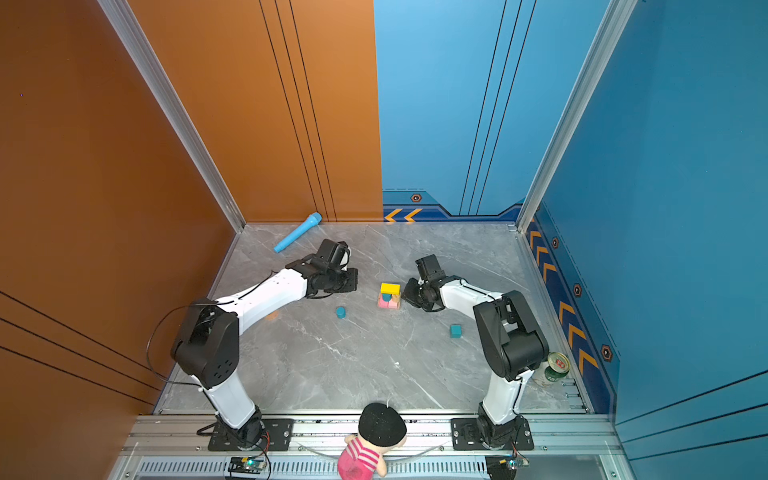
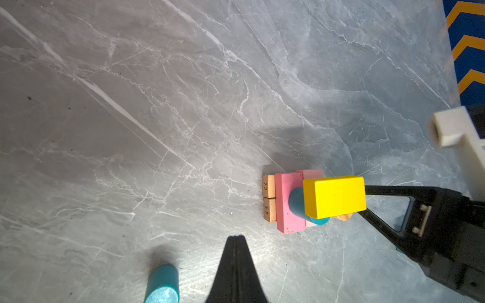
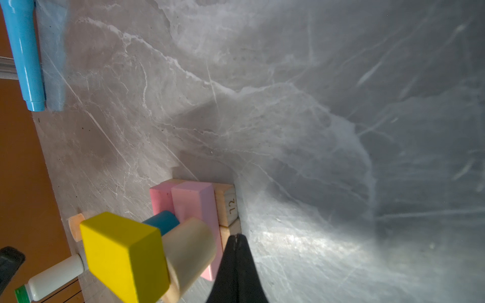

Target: Build the wood block tower

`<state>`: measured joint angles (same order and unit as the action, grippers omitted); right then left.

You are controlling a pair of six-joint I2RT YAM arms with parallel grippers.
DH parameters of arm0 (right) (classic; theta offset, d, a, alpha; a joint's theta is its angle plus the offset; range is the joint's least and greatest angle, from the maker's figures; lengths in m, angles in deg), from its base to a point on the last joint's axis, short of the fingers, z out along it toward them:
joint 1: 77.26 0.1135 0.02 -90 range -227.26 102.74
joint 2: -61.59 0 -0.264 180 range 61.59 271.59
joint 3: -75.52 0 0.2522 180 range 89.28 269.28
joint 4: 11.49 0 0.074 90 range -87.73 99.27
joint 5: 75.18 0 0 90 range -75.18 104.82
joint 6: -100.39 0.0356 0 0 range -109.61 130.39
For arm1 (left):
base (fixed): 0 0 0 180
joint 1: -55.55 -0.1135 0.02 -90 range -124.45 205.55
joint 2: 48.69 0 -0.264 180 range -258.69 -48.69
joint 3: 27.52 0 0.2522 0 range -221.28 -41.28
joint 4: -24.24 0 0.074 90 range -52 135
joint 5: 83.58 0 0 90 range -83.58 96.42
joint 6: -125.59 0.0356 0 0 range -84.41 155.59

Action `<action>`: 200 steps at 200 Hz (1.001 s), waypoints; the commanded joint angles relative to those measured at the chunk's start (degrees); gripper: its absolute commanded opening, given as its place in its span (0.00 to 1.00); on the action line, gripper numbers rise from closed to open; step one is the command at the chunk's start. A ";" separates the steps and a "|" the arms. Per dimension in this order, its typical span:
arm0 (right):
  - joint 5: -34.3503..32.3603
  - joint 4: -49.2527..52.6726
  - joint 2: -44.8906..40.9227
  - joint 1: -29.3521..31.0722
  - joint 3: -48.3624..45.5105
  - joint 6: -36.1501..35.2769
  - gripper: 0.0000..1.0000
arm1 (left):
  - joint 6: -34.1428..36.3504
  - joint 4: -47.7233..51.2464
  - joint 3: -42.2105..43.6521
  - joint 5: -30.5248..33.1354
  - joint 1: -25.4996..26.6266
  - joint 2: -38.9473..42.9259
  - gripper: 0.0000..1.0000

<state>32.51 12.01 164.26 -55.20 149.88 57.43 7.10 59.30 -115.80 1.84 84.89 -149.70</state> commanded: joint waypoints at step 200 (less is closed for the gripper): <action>0.50 -0.70 1.66 1.40 3.61 1.12 0.00 | 0.74 1.46 -0.98 -0.62 0.36 0.09 0.05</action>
<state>32.82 11.64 165.33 -54.28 151.93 57.89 7.10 59.30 -115.80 1.84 84.89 -149.70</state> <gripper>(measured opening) 0.047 0.051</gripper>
